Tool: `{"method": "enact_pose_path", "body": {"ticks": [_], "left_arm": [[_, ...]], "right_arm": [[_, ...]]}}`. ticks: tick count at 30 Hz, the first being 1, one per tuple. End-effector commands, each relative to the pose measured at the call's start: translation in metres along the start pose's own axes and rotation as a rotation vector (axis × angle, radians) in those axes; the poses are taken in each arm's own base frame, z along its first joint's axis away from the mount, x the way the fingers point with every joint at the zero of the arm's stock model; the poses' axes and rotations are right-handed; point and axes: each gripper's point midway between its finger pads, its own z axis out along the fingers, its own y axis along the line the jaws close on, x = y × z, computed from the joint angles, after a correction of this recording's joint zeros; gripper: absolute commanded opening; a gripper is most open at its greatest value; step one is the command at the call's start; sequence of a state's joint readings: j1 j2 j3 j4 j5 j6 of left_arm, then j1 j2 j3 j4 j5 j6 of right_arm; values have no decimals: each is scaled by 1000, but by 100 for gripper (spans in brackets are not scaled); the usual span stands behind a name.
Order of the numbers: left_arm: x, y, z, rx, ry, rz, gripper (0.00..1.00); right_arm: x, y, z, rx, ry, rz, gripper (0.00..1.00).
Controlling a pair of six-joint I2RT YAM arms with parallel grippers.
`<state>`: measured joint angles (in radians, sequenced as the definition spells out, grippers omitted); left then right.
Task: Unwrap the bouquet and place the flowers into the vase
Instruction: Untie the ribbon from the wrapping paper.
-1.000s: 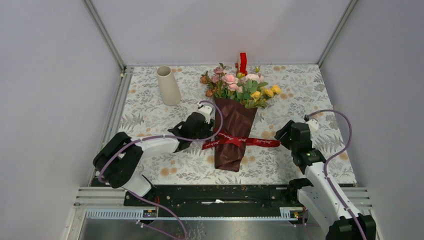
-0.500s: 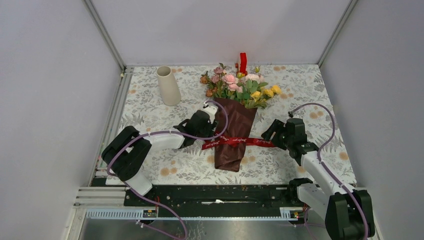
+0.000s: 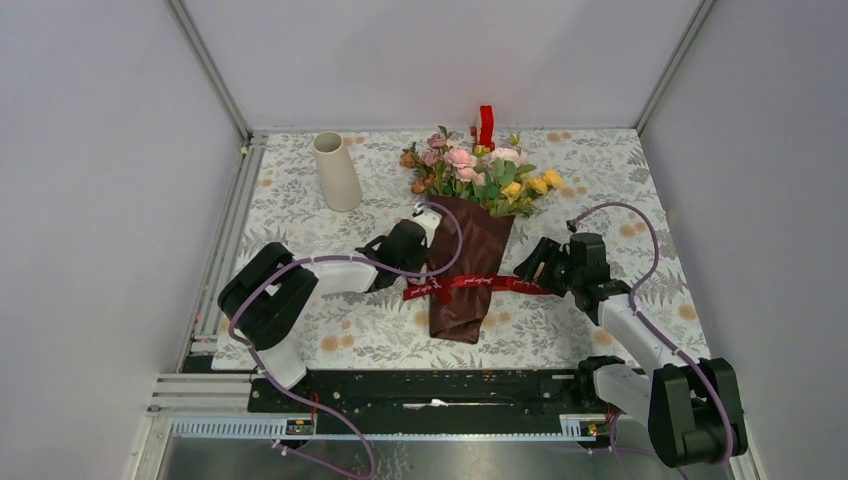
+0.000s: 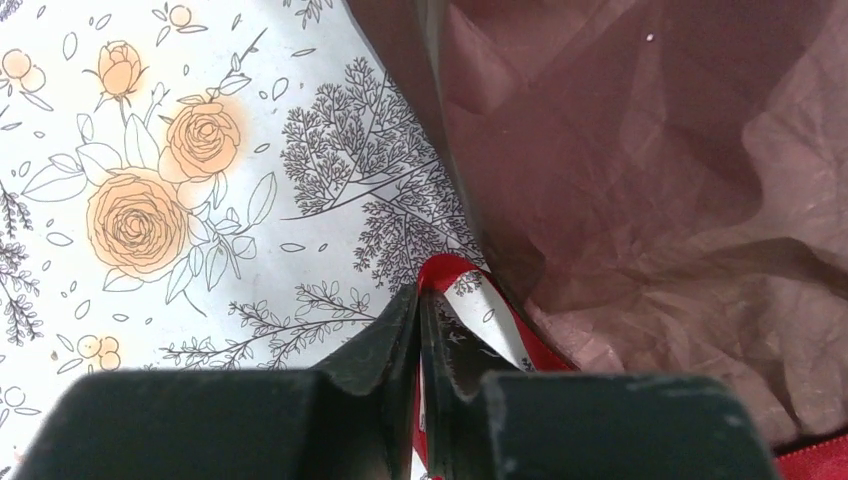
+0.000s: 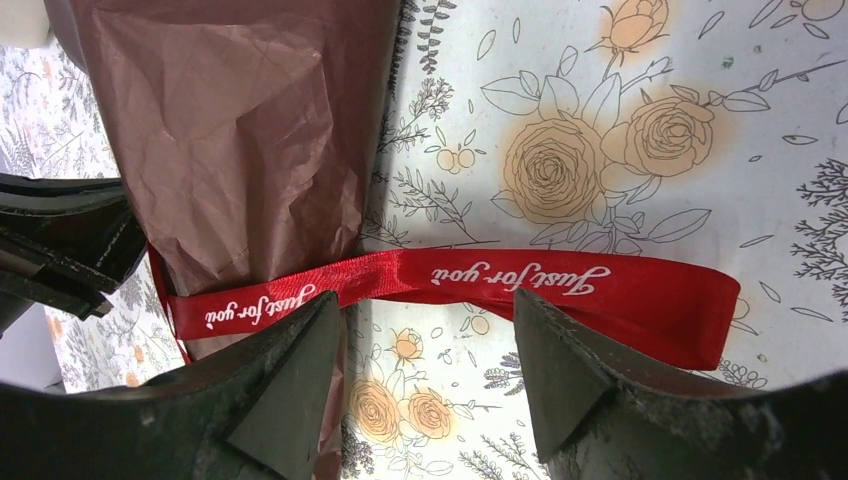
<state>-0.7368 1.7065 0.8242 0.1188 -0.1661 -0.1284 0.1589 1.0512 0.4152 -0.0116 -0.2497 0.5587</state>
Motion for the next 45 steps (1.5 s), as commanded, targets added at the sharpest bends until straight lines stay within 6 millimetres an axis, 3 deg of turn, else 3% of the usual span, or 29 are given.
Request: {"method": "enact_pose_path", "body": {"ticks": [1,3,7,13,20,26,32,40,45], "left_arm": [[-18,7,-2,-46,-48,-40,6],[-17,15,-5,-80,-54,-69,0],[-12,35,-16,-148,-66,-173,0],[7,54,-30,-141,-77,-440,0],[14,65,-47,-123,-114,-601,0],[15,64,-51,-103,-119,-630,0],[14,64,-53,-97,-122,-640,0],[15,64,-53,-95,-119,-641,0],[14,65,-54,-96,-121,-643,0]], "right_arm": [[-20,18,-3,-57,-46,-47,70],[-19,22,-3,-70,-42,-60,70],[-13,37,-3,-109,-25,-128,69],[3,82,-5,-178,-38,-356,71],[19,124,-7,-253,-57,-637,81],[24,134,9,-226,-17,-769,84],[42,144,25,-256,85,-832,84],[64,134,36,-268,198,-851,82],[75,130,39,-272,256,-845,73]]}}
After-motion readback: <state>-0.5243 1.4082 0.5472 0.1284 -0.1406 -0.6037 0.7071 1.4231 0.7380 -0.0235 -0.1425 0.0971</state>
